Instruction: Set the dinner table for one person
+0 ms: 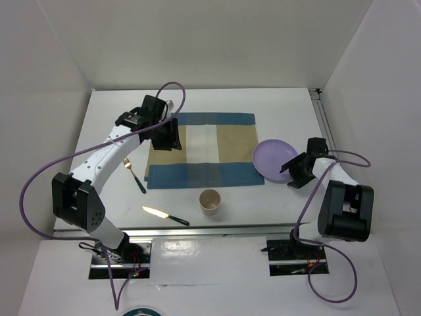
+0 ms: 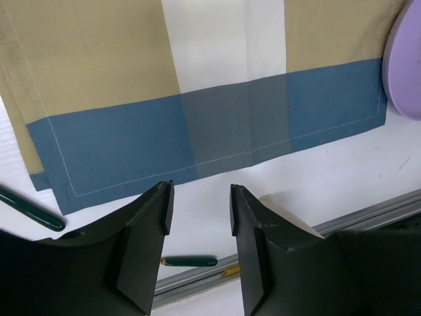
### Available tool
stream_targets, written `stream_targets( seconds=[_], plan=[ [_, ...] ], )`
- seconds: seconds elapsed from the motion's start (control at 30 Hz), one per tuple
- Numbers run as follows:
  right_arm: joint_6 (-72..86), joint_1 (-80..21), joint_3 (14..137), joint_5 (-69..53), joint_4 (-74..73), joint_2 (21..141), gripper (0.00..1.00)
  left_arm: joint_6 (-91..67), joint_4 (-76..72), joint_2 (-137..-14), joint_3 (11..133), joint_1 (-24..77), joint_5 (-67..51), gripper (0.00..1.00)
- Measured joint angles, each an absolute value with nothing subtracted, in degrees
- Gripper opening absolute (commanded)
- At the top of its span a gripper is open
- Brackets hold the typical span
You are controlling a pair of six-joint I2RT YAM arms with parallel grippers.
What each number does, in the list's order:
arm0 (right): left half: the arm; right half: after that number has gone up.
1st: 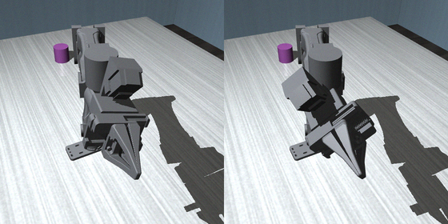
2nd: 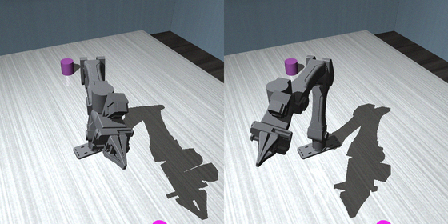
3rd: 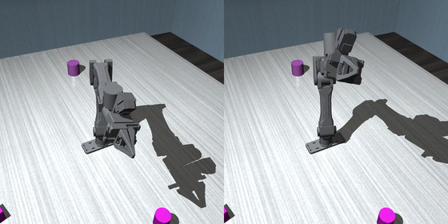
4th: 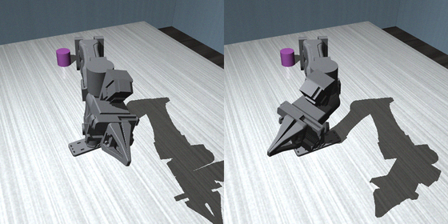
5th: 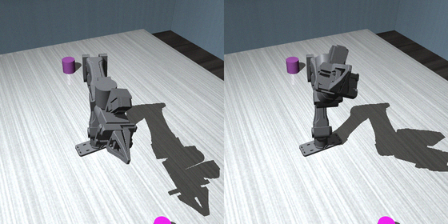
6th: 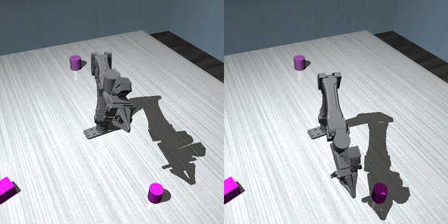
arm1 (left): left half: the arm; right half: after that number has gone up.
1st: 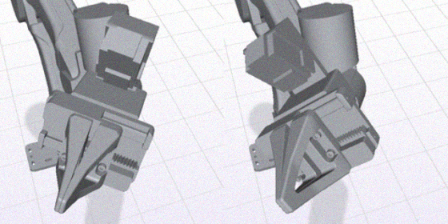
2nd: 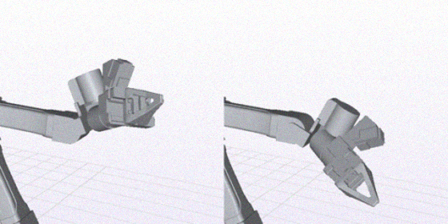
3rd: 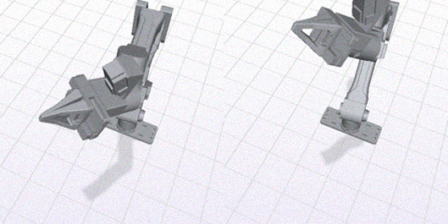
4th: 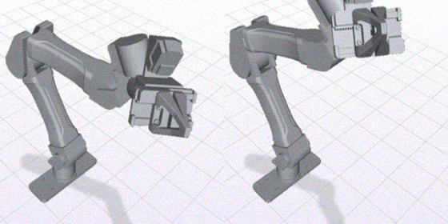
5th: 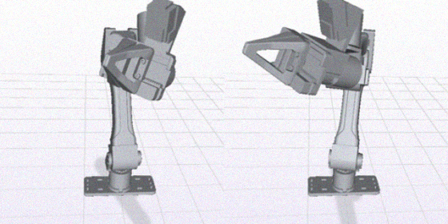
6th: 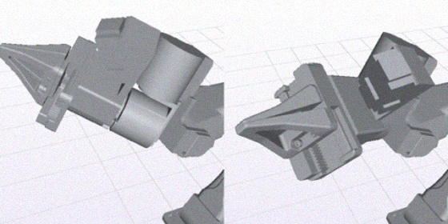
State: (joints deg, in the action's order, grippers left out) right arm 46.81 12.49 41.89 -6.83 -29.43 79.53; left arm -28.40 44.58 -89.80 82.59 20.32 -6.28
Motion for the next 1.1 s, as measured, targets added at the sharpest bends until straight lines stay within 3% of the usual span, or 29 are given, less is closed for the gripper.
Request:
stream_targets(
  seconds=[0.03,0.13,0.27,0.3,0.57,0.73,1.1],
  plan=[
    [46.89,12.49,41.91,-6.92,-28.56,80.73,0.52,-28.4,44.53,-89.78,82.59,20.58,-6.28,0.55],
    [47.37,12.49,41.95,-6.87,-27.51,82.98,0.39,-28.42,44.53,-89.78,82.59,21.17,-6.26,0.55],
    [47.66,12.49,41.98,-6.09,-27.22,83.2,0.11,-28.4,44.53,-89.78,82.59,21.65,-6.22,0.55],
    [48.01,12.49,42.02,-5.8,-27.05,83.2,0.01,-28.42,44.53,-89.78,82.61,21.65,-6.2,0.55],
    [47.0,12.16,47.13,-1.91,-31.64,77.58,0.0,-28.64,45.74,-89.8,86.48,21.65,-5.61,0.55],
    [45.25,5.3,57.69,0.51,-32.77,77.01,0.0,-29.12,45.43,-89.73,90.83,21.65,-4.16,0.55],
    [40.18,-20.32,84.88,-8.1,-31.68,107.18,0.0,-32.01,46.74,-82.65,90.48,19.11,1.08,0.59]
  ],
)
